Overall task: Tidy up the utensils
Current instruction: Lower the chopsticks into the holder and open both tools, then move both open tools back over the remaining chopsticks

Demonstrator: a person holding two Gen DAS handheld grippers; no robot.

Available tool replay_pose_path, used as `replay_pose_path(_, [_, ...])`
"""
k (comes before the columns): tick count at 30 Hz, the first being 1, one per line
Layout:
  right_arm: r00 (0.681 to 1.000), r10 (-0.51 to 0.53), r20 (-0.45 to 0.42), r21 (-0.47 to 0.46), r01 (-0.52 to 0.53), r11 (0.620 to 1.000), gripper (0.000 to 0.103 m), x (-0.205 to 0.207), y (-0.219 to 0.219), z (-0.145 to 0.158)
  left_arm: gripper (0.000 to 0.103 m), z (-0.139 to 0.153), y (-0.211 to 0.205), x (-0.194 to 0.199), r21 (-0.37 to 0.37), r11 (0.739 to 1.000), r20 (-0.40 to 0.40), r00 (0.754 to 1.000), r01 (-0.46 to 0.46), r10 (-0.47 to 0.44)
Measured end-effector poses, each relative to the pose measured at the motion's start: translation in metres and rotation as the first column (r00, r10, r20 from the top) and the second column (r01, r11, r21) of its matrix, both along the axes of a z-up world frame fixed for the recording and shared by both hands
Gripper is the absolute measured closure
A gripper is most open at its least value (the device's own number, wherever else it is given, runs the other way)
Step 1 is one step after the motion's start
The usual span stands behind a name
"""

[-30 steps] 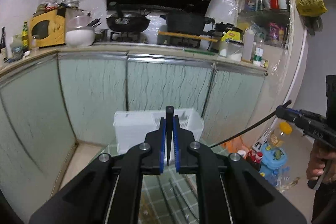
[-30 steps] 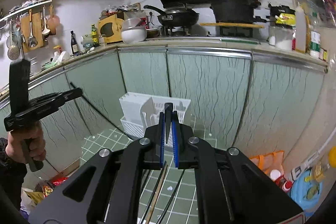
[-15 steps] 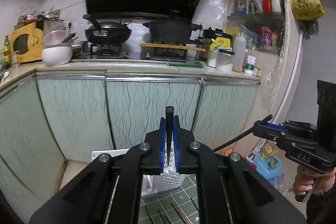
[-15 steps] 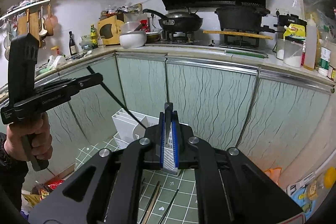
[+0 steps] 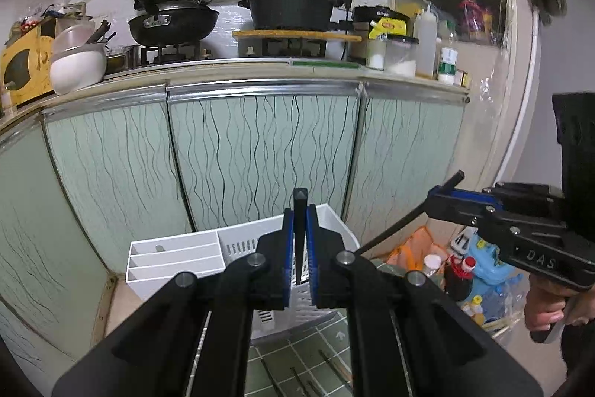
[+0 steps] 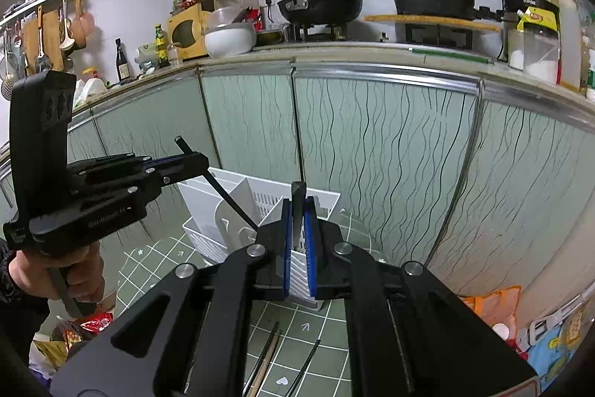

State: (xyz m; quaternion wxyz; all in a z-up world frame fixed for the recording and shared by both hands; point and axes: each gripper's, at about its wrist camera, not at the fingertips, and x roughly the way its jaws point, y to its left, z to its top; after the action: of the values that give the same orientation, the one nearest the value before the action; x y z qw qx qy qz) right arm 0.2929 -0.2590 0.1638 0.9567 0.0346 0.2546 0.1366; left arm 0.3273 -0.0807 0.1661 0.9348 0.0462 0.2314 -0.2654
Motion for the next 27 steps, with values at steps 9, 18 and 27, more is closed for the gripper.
replay_pose_path(9, [0.997, -0.054, 0.048, -0.036, 0.056, 0.998, 0.032, -0.011, -0.003, -0.002, 0.012, 0.000, 0.008, -0.018, 0.022, 0.999, 0.093, 0.995, -0.042, 0.040])
replay_pose_path(18, [0.989, -0.103, 0.103, -0.040, 0.108, 0.993, 0.010, -0.060, -0.006, 0.001, 0.004, 0.002, 0.026, -0.064, 0.064, 0.992, 0.124, 0.988, -0.104, 0.096])
replay_pose_path(27, [0.987, -0.123, 0.107, -0.044, 0.128, 0.991, 0.009, -0.120, -0.001, 0.001, 0.004, -0.002, 0.056, -0.116, 0.033, 0.985, 0.117, 0.979, -0.172, 0.167])
